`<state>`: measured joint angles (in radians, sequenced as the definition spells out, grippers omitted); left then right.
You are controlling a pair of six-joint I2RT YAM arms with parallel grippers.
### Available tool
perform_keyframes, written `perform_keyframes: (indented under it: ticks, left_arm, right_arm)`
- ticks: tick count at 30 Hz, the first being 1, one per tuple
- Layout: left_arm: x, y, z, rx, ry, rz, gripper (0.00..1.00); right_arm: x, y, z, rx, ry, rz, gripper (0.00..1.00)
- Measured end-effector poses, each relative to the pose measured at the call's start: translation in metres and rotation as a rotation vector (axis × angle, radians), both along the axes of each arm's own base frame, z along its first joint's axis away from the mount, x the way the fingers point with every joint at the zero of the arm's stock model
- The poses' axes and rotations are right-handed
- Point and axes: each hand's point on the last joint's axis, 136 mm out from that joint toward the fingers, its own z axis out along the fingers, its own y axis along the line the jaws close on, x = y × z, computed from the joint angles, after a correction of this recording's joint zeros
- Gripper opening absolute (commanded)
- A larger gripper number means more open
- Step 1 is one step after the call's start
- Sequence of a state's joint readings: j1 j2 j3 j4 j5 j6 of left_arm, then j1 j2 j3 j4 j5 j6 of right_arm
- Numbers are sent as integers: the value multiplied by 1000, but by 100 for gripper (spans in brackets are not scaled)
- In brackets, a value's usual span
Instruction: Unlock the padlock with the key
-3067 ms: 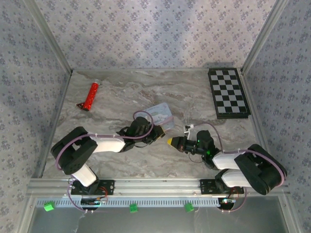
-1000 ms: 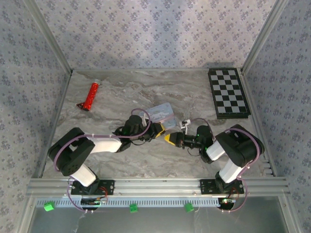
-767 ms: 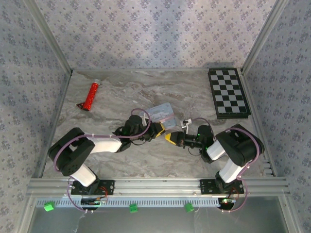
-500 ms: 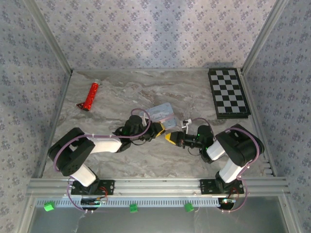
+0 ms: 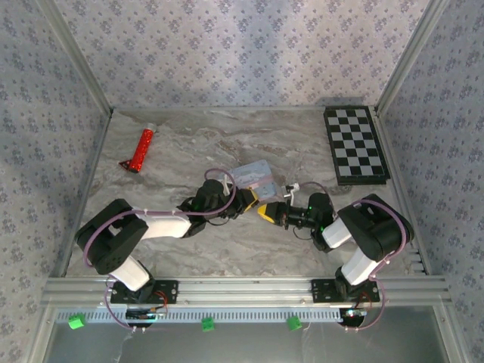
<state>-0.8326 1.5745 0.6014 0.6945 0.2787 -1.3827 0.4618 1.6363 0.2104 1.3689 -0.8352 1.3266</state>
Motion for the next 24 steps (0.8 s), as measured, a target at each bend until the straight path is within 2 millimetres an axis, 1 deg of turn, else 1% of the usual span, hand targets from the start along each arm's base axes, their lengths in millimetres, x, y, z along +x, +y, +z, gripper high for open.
perform_keyframes:
  ticks: [11,24]
  left_arm:
    - [3,-10,4,-6,-10,7,0]
    - [5,-11,1,2,-12,18,0]
  right_arm:
    - [7,-11,0,13,23,-6,0]
    - [14,-19,-4,14,40,-29,0]
